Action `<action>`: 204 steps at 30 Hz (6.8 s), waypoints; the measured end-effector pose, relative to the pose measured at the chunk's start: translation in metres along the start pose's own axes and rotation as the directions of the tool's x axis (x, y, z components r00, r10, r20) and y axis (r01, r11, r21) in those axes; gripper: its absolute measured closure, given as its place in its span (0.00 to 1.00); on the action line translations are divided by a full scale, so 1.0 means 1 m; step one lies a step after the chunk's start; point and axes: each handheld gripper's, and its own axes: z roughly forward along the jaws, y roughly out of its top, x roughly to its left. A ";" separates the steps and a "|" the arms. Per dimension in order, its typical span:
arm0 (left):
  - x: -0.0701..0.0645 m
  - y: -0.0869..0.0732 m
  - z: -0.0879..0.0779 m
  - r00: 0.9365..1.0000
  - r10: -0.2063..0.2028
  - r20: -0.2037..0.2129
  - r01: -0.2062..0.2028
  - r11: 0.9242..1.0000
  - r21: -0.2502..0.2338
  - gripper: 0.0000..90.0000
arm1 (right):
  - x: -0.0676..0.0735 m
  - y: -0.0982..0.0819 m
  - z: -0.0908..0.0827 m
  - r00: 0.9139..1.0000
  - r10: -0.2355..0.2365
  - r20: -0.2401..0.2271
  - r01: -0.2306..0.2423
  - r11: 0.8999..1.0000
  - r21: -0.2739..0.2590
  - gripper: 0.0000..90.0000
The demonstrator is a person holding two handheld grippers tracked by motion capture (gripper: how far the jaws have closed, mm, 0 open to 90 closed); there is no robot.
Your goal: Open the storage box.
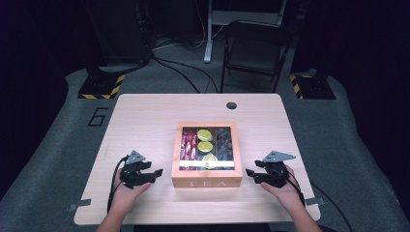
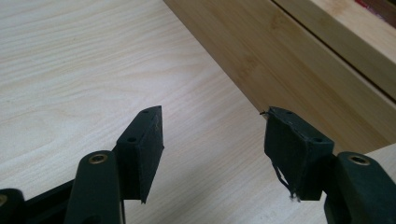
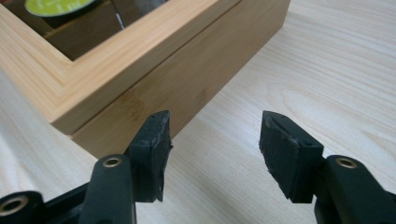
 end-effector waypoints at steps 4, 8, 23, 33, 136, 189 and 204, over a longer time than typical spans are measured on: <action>-0.003 0.002 -0.004 1.000 0.016 0.003 -0.016 1.000 0.007 0.42 | 0.005 0.003 -0.005 1.000 -0.016 -0.022 0.015 1.000 -0.028 0.49; -0.002 0.002 -0.006 1.000 0.002 0.013 -0.002 1.000 -0.008 0.42 | 0.009 0.005 -0.009 0.999 -0.028 -0.045 0.025 0.998 -0.052 0.49; -0.014 0.009 -0.024 0.999 0.013 0.053 -0.009 0.997 -0.070 0.41 | 0.026 0.016 -0.024 0.994 -0.066 -0.093 0.055 0.991 -0.120 0.47; -0.040 0.013 -0.023 0.990 0.085 0.117 -0.074 0.993 -0.095 0.36 | 0.039 0.019 -0.021 0.986 -0.110 -0.127 0.097 0.990 -0.107 0.44; -0.069 0.095 -0.050 0.985 0.154 0.077 -0.142 0.979 -0.143 0.52 | 0.033 0.092 -0.041 0.987 -0.146 -0.066 0.135 0.980 -0.148 0.51; -0.042 0.148 -0.018 0.989 0.137 -0.053 -0.145 0.964 -0.223 0.64 | 0.012 0.157 -0.043 0.986 -0.165 -0.007 0.161 0.971 -0.178 0.57; -0.037 0.169 -0.017 0.990 0.130 -0.056 -0.139 0.969 -0.203 0.65 | 0.003 0.171 -0.033 0.983 -0.181 0.012 0.181 0.971 -0.159 0.53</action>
